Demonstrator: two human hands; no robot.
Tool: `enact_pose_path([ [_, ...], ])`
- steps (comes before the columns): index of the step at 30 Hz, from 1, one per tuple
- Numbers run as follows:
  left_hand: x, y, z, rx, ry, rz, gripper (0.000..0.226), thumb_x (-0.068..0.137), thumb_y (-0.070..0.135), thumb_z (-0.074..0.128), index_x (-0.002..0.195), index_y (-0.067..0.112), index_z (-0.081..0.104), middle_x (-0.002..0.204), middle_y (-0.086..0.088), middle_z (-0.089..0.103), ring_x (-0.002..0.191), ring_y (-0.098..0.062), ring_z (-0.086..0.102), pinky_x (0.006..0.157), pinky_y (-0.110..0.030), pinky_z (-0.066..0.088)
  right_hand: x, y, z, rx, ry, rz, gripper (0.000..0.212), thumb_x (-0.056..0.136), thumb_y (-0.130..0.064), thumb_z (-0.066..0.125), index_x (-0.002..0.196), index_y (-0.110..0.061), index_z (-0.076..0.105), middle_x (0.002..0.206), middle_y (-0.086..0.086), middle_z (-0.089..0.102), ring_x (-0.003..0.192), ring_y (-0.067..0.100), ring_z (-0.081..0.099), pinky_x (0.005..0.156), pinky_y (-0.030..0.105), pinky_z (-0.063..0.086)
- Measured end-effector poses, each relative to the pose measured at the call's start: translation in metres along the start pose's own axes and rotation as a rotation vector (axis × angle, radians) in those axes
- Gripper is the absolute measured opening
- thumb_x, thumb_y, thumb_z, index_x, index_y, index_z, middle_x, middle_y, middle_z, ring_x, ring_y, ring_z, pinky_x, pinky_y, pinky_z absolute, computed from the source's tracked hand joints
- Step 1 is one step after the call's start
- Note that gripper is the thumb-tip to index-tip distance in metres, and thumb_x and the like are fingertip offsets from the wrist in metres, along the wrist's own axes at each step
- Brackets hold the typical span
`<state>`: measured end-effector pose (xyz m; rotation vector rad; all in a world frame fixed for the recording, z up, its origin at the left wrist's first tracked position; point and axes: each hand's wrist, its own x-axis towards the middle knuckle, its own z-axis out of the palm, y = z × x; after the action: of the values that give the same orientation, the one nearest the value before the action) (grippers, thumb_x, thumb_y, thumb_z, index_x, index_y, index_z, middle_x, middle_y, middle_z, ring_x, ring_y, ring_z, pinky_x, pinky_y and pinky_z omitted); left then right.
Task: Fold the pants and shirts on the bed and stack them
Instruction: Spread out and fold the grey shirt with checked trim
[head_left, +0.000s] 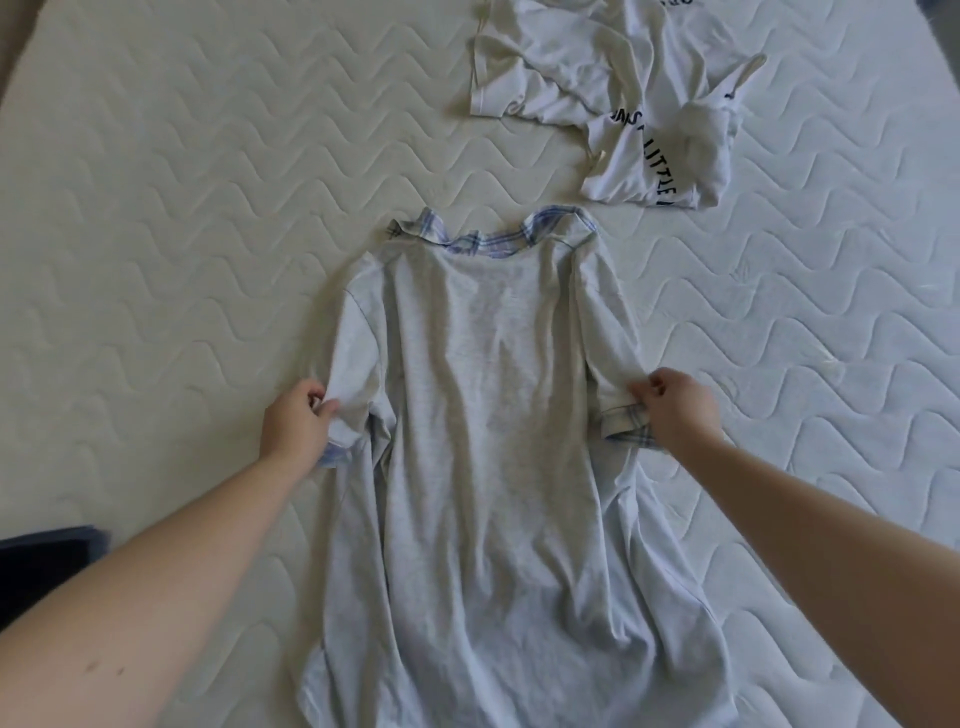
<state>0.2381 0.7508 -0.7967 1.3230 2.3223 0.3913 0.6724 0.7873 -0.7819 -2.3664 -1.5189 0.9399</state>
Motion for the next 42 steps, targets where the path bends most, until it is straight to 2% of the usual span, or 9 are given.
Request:
enact_pose_path([
  [4, 0.010, -0.022, -0.041, 0.074, 0.127, 0.010, 0.018, 0.087, 0.006, 0.066, 0.104, 0.000, 0.067, 0.102, -0.027, 0.067, 0.093, -0.042, 0.062, 0.078, -0.042, 0.046, 0.011, 0.017, -0.054, 0.001, 0.181, -0.022, 0.021, 0.095, -0.026, 0.057, 0.097, -0.014, 0.074, 0.089, 0.016, 0.071, 0.087, 0.035, 0.065, 0.072, 0.036, 0.048],
  [10, -0.001, -0.035, -0.059, 0.138, 0.166, -0.038, 0.043, 0.084, -0.005, 0.053, 0.126, 0.001, 0.060, 0.129, -0.029, 0.050, 0.116, -0.046, 0.048, 0.098, -0.049, 0.041, 0.024, 0.040, -0.085, 0.048, 0.338, 0.110, 0.046, 0.087, 0.002, 0.047, 0.128, -0.011, 0.063, 0.127, 0.017, 0.064, 0.116, 0.035, 0.058, 0.097, 0.035, 0.043],
  [16, -0.071, -0.033, -0.017, -0.020, 0.209, -0.057, 0.039, 0.082, 0.002, 0.067, 0.119, -0.003, 0.056, 0.116, -0.030, 0.053, 0.109, -0.045, 0.051, 0.093, -0.050, 0.043, -0.022, 0.052, -0.030, 0.078, 0.208, 0.053, 0.033, 0.093, -0.017, 0.054, 0.125, -0.010, 0.059, 0.121, 0.017, 0.062, 0.110, 0.036, 0.058, 0.094, 0.044, 0.047],
  [20, -0.137, -0.048, 0.016, -0.091, 0.031, -0.185, 0.032, 0.087, 0.015, 0.070, 0.109, -0.004, 0.058, 0.102, -0.026, 0.060, 0.098, -0.042, 0.058, 0.087, -0.047, 0.046, -0.082, 0.077, 0.019, 0.084, 0.091, 0.088, 0.035, 0.094, -0.032, 0.056, 0.124, -0.013, 0.054, 0.116, 0.011, 0.061, 0.103, 0.029, 0.058, 0.083, 0.037, 0.043],
  [24, -0.202, -0.066, 0.034, -0.006, -0.210, -0.173, 0.058, 0.087, 0.028, 0.071, 0.132, -0.004, 0.052, 0.127, -0.024, 0.053, 0.121, -0.039, 0.048, 0.102, -0.044, 0.040, -0.143, 0.107, 0.053, -0.089, -0.151, 0.106, 0.056, 0.091, -0.043, 0.062, 0.137, -0.015, 0.046, 0.130, 0.015, 0.051, 0.118, 0.034, 0.048, 0.098, 0.042, 0.039],
  [27, -0.232, -0.076, 0.035, -0.002, -0.249, -0.231, 0.070, 0.090, 0.041, 0.065, 0.143, 0.004, 0.041, 0.140, -0.013, 0.045, 0.129, -0.031, 0.043, 0.105, -0.041, 0.039, -0.173, 0.126, 0.055, -0.012, -0.191, 0.206, 0.073, 0.084, -0.049, 0.069, 0.142, -0.017, 0.038, 0.130, 0.012, 0.053, 0.118, 0.035, 0.052, 0.093, 0.041, 0.042],
  [32, -0.268, -0.091, 0.031, -0.106, -0.355, -0.317, 0.025, 0.097, 0.034, 0.054, 0.107, 0.011, 0.056, 0.110, -0.008, 0.065, 0.099, -0.028, 0.061, 0.078, -0.035, 0.047, -0.206, 0.149, 0.046, -0.008, -0.310, 0.329, 0.041, 0.084, -0.037, 0.071, 0.112, -0.011, 0.057, 0.099, 0.009, 0.067, 0.096, 0.034, 0.063, 0.077, 0.041, 0.051],
  [36, -0.286, -0.102, 0.018, -0.376, -0.415, -0.422, 0.017, 0.100, 0.036, 0.051, 0.103, 0.020, 0.050, 0.103, 0.007, 0.056, 0.099, -0.015, 0.053, 0.082, -0.030, 0.041, -0.236, 0.169, 0.037, 0.315, -0.302, 0.446, 0.027, 0.089, -0.023, 0.069, 0.111, -0.006, 0.067, 0.093, 0.011, 0.071, 0.088, 0.031, 0.066, 0.079, 0.044, 0.055],
  [42, -0.288, -0.132, -0.018, -0.942, -0.433, -0.820, 0.042, 0.093, 0.030, 0.063, 0.131, 0.013, 0.056, 0.122, -0.009, 0.067, 0.107, -0.027, 0.065, 0.090, -0.042, 0.051, -0.268, 0.183, 0.020, 0.789, -0.150, 0.592, 0.032, 0.092, -0.025, 0.066, 0.120, -0.009, 0.063, 0.105, 0.014, 0.069, 0.090, 0.031, 0.065, 0.071, 0.037, 0.053],
])
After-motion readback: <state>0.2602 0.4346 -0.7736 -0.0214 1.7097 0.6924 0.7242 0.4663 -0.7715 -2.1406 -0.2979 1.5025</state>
